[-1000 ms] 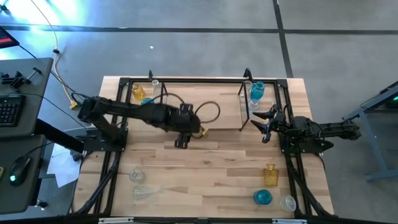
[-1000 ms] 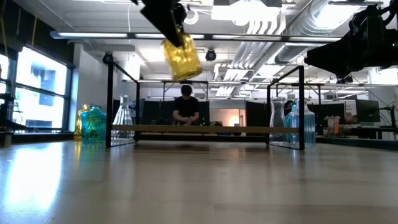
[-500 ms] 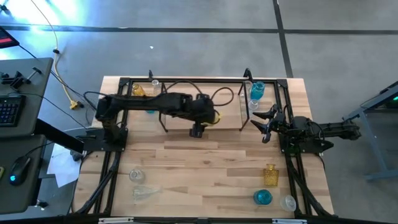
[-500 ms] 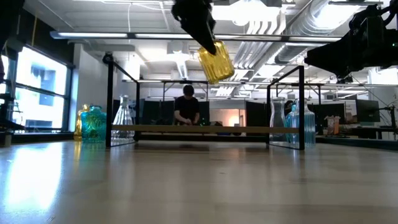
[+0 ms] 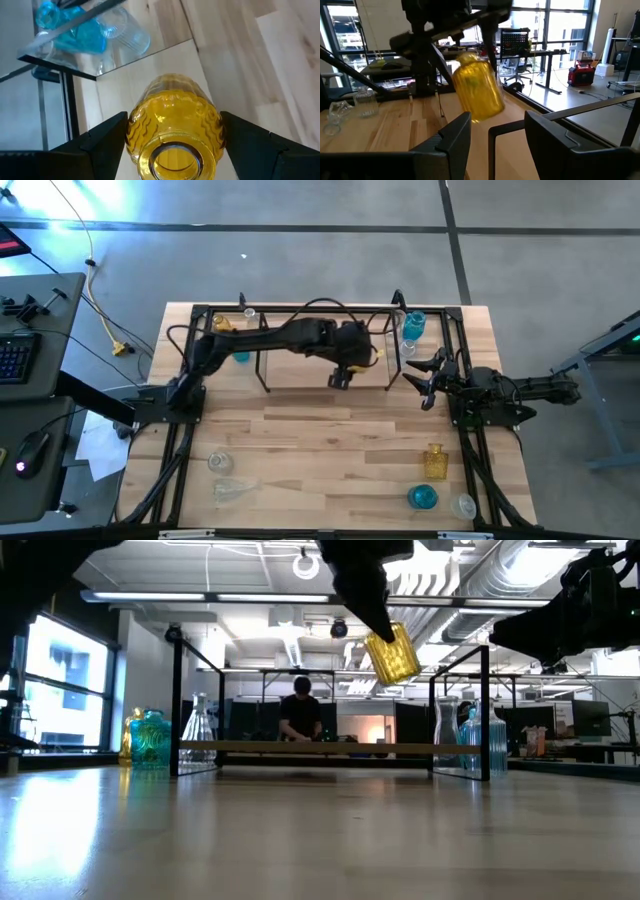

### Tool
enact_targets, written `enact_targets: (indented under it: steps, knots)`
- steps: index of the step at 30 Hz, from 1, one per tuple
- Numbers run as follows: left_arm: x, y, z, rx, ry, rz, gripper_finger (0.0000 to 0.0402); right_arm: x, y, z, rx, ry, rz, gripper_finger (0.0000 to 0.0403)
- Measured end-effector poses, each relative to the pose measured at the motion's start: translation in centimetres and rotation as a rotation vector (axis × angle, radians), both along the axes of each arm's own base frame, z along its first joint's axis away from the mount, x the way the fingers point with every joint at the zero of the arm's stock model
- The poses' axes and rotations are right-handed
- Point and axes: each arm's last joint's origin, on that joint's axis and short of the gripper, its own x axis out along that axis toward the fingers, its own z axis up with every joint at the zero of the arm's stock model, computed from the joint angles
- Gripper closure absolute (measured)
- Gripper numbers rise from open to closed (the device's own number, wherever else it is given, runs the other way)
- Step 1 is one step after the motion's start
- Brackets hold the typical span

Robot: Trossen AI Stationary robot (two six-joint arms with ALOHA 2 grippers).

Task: Sort vases onto shelf
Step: Put the yellow vase on the shelf

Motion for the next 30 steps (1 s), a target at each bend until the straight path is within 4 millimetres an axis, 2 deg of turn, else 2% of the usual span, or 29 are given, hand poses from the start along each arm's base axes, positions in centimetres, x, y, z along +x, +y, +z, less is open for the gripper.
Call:
enact_targets:
  steps: [11, 22, 30]
  knots:
    - [2.4, 2.0, -3.1, -0.009, 0.059, -0.001, 0.0117, 0.0, 0.0, 0.0, 0.000, 0.000, 0.000, 0.0233]
    - [2.4, 3.2, -3.0, -0.063, 0.033, 0.007, 0.0117, 0.0, 0.0, 0.0, -0.008, 0.002, 0.000, 0.0233]
    - [2.0, 3.3, -3.2, -0.145, 0.061, 0.020, 0.0117, 0.0, 0.0, 0.0, 0.000, 0.000, 0.000, 0.0233]
